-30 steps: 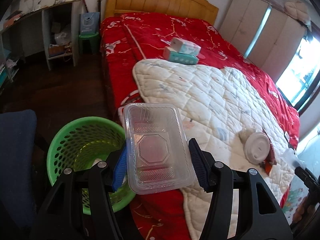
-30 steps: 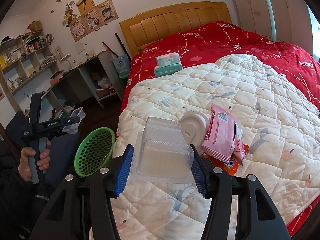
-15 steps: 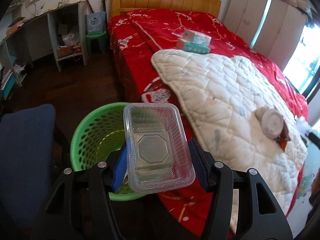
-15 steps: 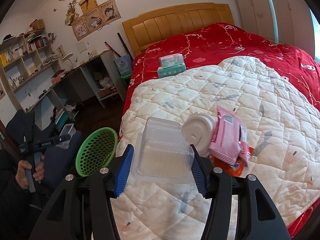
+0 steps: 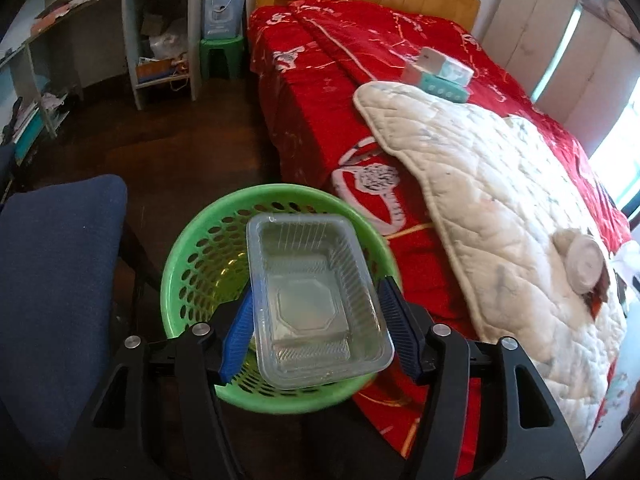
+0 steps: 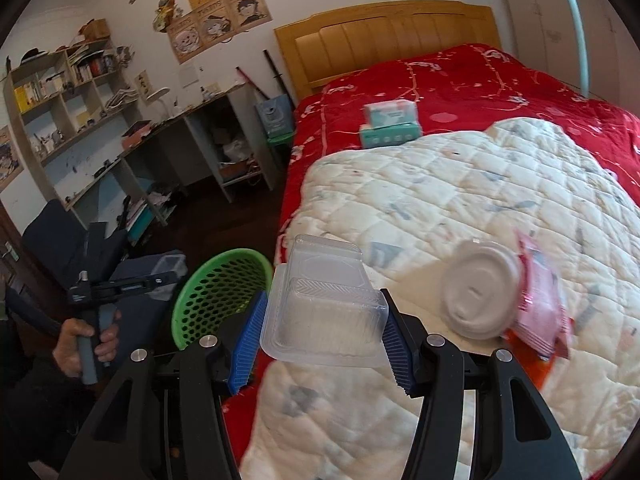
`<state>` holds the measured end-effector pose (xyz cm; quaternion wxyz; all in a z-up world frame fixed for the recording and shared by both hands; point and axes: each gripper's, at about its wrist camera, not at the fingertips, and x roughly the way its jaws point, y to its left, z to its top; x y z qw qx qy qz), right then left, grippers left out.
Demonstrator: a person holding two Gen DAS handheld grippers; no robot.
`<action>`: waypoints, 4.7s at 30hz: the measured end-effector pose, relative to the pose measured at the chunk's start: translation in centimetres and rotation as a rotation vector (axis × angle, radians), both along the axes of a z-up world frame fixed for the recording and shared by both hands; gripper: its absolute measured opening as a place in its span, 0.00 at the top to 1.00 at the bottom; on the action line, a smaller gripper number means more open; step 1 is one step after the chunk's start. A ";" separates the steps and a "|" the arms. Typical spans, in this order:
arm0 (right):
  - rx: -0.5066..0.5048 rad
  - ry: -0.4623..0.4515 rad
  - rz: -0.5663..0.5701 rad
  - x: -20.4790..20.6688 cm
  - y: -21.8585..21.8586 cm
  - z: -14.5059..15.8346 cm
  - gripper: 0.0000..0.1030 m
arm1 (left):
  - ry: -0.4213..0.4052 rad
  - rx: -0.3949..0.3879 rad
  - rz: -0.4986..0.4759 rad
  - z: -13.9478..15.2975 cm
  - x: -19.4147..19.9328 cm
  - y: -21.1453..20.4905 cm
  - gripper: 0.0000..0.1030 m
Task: Collect trash
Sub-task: 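Drop the left tool's clear tray into the green basket while the right tool drops its tray in, then grasp the pink biscuit wrapper with the right tool while the left tool returns to the pad, then grasp the white cup lid by its rim with the left tool and lift it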
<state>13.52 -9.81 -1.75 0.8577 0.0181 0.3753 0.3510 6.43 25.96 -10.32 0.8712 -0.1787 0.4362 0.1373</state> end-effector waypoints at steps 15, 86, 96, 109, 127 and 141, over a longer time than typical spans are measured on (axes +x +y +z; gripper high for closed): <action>0.011 0.072 0.153 1.0 11.4 -2.2 0.48 | -0.027 -0.021 0.094 0.6 -1.9 3.5 0.28; 0.015 0.400 -0.410 16.6 -13.8 -9.1 0.31 | -0.068 -0.096 -0.260 2.6 9.4 -16.7 0.28; 0.003 0.349 -0.412 15.5 -14.9 -8.2 0.43 | -0.050 -0.132 -0.410 1.3 12.7 -22.3 0.28; 0.100 0.291 -0.403 12.7 -17.4 -5.7 0.46 | -0.015 -0.175 -0.557 -1.1 17.5 -28.4 0.41; 0.068 0.221 -0.368 8.8 -17.2 -5.0 0.43 | -0.049 -0.376 -0.628 -2.4 19.1 -29.2 0.82; -0.002 0.125 -0.308 4.7 -13.9 -4.6 0.17 | -0.122 -0.303 -0.560 1.1 16.1 -26.1 1.00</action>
